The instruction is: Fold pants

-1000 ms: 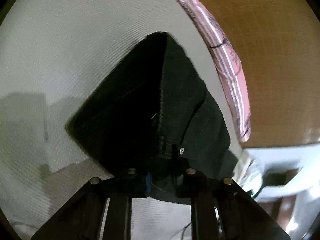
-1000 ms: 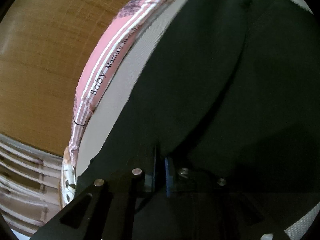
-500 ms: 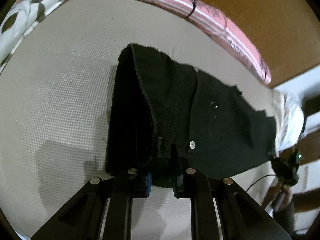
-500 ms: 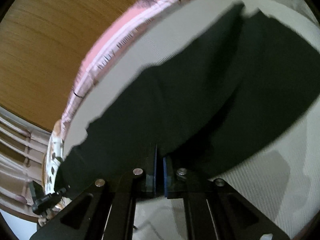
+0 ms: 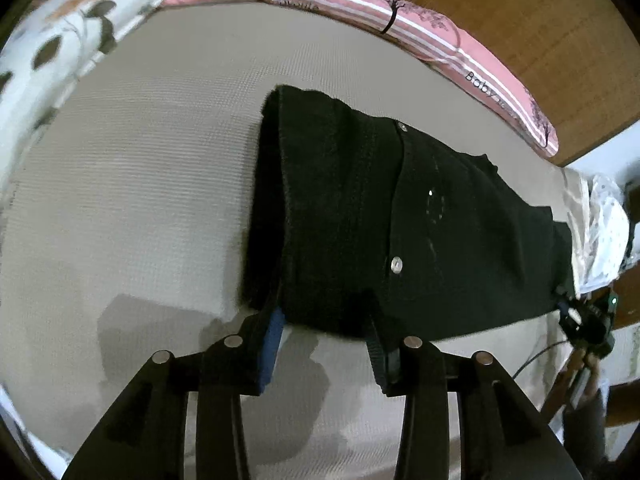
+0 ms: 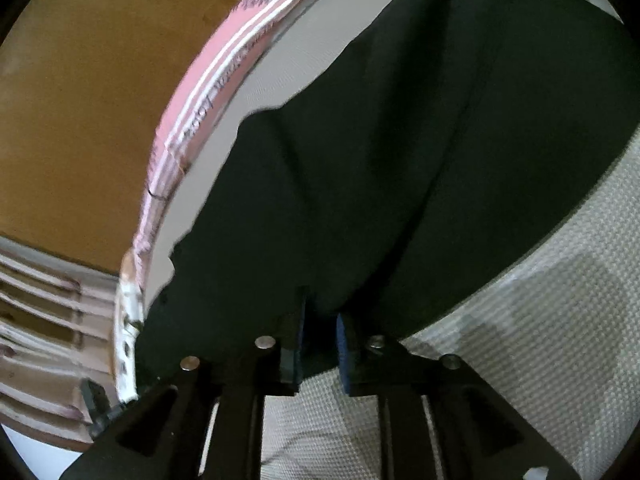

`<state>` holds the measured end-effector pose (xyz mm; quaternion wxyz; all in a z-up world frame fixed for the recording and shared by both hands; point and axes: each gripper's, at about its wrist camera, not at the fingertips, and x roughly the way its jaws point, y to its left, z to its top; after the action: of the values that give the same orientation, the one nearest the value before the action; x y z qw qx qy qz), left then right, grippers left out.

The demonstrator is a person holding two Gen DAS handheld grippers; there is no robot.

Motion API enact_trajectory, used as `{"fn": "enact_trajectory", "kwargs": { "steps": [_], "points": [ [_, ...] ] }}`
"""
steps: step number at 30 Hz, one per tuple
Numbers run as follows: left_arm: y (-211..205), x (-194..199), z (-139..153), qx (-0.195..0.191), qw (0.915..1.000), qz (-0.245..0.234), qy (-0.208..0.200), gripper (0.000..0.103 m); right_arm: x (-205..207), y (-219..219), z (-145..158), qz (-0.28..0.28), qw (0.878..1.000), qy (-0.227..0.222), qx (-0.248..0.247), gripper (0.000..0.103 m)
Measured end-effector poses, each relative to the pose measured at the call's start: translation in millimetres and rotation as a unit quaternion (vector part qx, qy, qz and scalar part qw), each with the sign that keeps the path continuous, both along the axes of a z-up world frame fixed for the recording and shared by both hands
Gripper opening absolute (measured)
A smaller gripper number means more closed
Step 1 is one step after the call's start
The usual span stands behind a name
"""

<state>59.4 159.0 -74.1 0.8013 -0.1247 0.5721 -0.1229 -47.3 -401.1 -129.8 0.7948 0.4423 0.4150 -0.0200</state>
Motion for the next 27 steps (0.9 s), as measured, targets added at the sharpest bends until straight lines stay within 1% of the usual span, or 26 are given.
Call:
{"fn": "enact_trajectory", "kwargs": {
  "steps": [1, 3, 6, 9, 10, 13, 15, 16, 17, 18, 19, 20, 21, 23, 27],
  "points": [
    [0.1, -2.6, 4.1, 0.003, 1.0, -0.001, -0.006, 0.04, -2.8, -5.3, -0.3, -0.01, 1.0, -0.008, 0.006, 0.021],
    [-0.7, -15.1, 20.4, 0.018, 0.9992, -0.006, -0.035, 0.04, -4.7, -14.3, -1.2, -0.019, 1.0, -0.013, 0.018, 0.021],
    [-16.2, -23.1, 37.4, 0.019, 0.9972, -0.024, -0.068, 0.04, -6.0, -28.9, -2.5, -0.033, 0.999, -0.024, 0.035, 0.023],
    [-50.5, -24.1, 49.9, 0.003, 0.993, -0.065, -0.099, 0.042, -2.5, -42.5, -4.4, -0.047, 0.997, -0.038, 0.055, 0.023],
    [-73.1, -21.9, 52.1, -0.005, 0.9903, -0.089, -0.107, 0.043, -0.7, -47.8, -6.0, -0.054, 0.996, -0.04, 0.063, 0.025],
    [-120.2, -18.1, 51.9, -0.023, 0.9832, -0.142, -0.113, 0.044, 1.4, -60.2, -9.7, -0.067, 0.994, -0.042, 0.079, 0.025],
    [-163.5, -15.6, 48.0, -0.028, 0.9751, -0.187, -0.116, 0.044, 2.4, -65.5, -12.0, -0.069, 0.993, -0.041, 0.088, 0.025],
    [-175.4, -14.2, 47.3, -0.028, 0.9724, -0.2, -0.117, 0.044, 2.6, -68.4, -12.5, -0.069, 0.993, -0.042, 0.091, 0.025],
    [-198.5, -14.1, 44.0, -0.024, 0.9671, -0.224, -0.118, 0.044, 4.0, -71.7, -11.8, -0.07, 0.993, -0.042, 0.09, 0.025],
    [-211.6, -16.8, 43.5, -0.021, 0.9639, -0.237, -0.12, 0.044, 6.8, -73.6, -10.7, -0.069, 0.993, -0.039, 0.086, 0.025],
    [-234.1, -18.8, 40.7, -0.017, 0.9572, -0.261, -0.124, 0.044, 7.0, -77.3, -9.8, -0.07, 0.993, -0.039, 0.086, 0.026],
    [-249.0, -21.1, 38.7, -0.015, 0.9523, -0.276, -0.129, 0.044, 6.5, -81.2, -9.0, -0.071, 0.993, -0.04, 0.087, 0.026],
    [-259.9, -21.7, 36.9, -0.014, 0.9488, -0.287, -0.131, 0.044, 8.0, -85.6, -8.4, -0.072, 0.992, -0.04, 0.091, 0.027],
    [-289.7, -28.2, 33.7, -0.01, 0.9386, -0.315, -0.141, 0.044, 11.5, -93.0, -9.7, -0.073, 0.992, -0.038, 0.1, 0.027],
    [-331.6, -39.7, 29.0, -0.004, 0.9233, -0.354, -0.15, 0.044, 15.6, -106.9, -7.2, -0.075, 0.99, -0.034, 0.111, 0.027]
  ]
}}
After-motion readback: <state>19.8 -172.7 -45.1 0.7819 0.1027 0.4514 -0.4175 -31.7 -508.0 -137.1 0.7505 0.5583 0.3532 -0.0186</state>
